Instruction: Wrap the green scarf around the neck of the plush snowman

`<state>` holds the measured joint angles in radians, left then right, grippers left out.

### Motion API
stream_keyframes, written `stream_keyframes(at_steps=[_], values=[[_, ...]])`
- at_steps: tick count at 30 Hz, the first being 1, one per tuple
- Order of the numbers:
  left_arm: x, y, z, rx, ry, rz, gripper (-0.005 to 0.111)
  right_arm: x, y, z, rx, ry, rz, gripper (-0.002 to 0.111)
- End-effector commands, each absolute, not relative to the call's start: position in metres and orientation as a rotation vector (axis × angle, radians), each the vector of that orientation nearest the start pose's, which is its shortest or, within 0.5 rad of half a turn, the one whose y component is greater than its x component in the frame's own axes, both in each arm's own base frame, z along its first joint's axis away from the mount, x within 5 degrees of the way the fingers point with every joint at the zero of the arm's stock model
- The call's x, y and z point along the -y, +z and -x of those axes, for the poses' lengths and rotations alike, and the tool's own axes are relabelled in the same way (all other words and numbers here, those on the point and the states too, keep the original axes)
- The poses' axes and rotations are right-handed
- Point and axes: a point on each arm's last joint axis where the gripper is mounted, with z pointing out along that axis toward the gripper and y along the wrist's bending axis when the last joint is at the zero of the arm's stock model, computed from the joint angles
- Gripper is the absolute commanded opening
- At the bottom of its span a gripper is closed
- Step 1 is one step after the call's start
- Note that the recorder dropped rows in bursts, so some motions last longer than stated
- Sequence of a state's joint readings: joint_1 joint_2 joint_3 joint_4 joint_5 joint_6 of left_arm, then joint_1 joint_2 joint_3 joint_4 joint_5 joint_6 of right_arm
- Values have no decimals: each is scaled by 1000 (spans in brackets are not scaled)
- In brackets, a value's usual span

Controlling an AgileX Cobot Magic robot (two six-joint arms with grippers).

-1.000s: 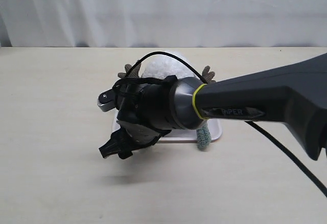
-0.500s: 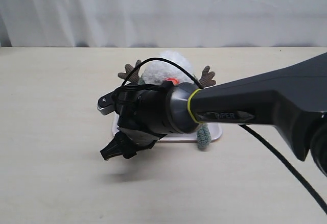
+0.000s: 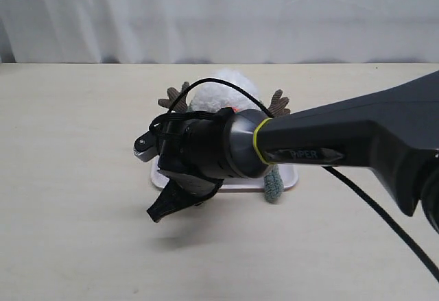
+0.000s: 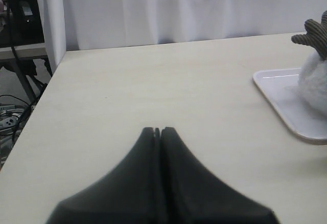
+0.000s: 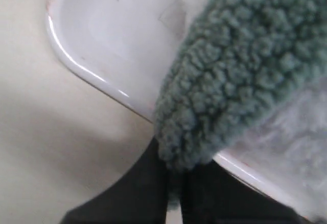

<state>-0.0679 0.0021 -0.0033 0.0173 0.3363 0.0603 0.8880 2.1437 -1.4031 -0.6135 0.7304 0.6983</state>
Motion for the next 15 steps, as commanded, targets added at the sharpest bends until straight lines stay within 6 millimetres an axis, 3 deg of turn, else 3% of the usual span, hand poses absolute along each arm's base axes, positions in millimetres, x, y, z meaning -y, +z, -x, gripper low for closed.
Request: stream_keyframes(at_steps=[1,8,15], values=[[3,184,-54,-1803,14,-124,0,-298,138,-292,-2560,-333,842,4],[3,184,-54,-1803,14,-124,0,-290,173,-286,-2561,-327,828,4],[3,184,-54,-1803,14,-124,0,-282,180,-281,-2604,-419,871,4]])
